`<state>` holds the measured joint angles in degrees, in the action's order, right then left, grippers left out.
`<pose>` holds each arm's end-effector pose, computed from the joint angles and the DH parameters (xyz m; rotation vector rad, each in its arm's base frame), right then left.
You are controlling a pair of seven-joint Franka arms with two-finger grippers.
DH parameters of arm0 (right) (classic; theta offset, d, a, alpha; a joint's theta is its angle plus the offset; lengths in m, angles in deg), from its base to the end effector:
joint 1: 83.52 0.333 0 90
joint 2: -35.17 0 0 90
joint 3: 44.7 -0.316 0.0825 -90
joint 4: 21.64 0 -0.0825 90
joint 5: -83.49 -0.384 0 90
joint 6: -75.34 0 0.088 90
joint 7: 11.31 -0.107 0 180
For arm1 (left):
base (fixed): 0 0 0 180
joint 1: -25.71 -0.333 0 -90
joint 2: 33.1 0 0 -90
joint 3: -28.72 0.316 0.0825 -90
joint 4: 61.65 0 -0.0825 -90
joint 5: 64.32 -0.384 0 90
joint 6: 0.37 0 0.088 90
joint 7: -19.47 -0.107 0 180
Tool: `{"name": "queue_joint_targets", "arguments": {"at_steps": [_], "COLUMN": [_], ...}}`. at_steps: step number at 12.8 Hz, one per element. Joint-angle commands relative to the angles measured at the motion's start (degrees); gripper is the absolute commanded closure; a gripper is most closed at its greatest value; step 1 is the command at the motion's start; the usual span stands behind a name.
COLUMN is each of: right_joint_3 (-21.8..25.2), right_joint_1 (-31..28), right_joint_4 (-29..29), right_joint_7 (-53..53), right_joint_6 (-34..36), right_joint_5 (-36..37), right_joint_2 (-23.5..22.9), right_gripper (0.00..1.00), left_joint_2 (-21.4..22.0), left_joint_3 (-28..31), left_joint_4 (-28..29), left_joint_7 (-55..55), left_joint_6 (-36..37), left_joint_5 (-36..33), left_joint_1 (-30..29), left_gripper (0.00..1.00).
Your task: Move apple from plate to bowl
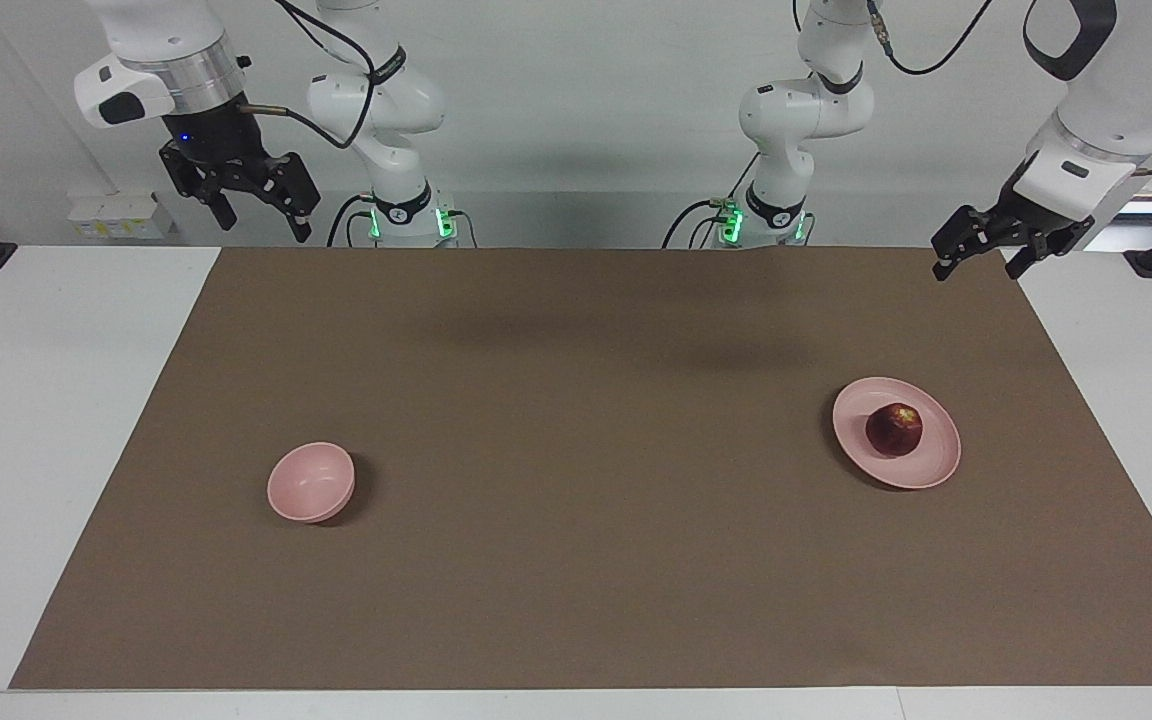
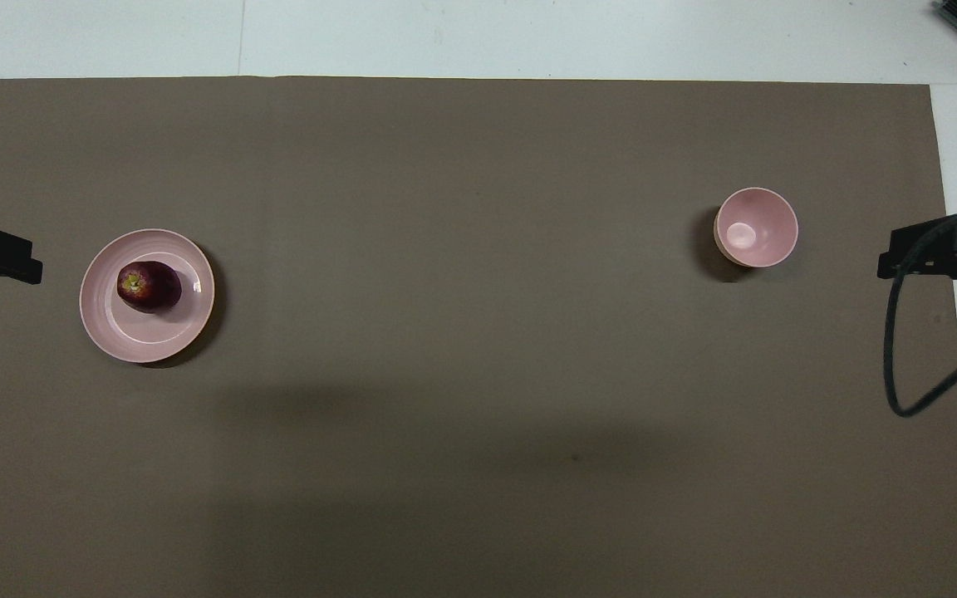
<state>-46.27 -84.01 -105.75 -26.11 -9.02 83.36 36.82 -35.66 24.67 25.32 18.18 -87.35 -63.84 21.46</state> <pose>0.5346 0.0106 0.6794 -3.1127 0.3741 -0.0512 0.5630 0.0020 0.6199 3.1286 -0.0302 -0.0692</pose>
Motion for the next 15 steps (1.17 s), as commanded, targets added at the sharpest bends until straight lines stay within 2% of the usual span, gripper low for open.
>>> {"name": "queue_joint_targets", "arguments": {"at_steps": [1,4,9,11,15], "right_joint_3": [-0.4,-0.6,-0.4,-0.6,-0.3], "right_joint_1": [-0.9,-0.8,-0.8,-0.8,-0.9], "right_joint_4": [-0.7,-0.7,-0.8,-0.7,-0.7], "right_joint_7": [1.5,1.5,1.6,1.6,1.8], "right_joint_6": [0.9,0.8,1.0,0.5,0.7], "right_joint_5": [-0.4,-0.4,-0.4,-0.3,-0.4], "right_joint_2": [0.9,0.9,0.9,0.9,1.2], "right_gripper": [0.00,0.00,0.00,0.00,0.00], "left_joint_2": [0.5,0.1,-5.3,-5.6,-6.9], "left_joint_3": [-0.1,-0.2,-0.1,-0.2,-0.2], "left_joint_4": [5.9,12.5,22.2,27.2,32.7], "left_joint_7": [-1.3,-2.6,-5.1,-4.3,-3.0], "left_joint_6": [-6.5,-14.3,-30.5,-37.4,-44.8], "left_joint_5": [0.4,0.3,0.4,0.4,0.6], "left_joint_1": [-0.8,-1.6,-3.1,-2.8,-2.2], "left_gripper": [0.00,0.00,0.00,0.00,0.00]}}
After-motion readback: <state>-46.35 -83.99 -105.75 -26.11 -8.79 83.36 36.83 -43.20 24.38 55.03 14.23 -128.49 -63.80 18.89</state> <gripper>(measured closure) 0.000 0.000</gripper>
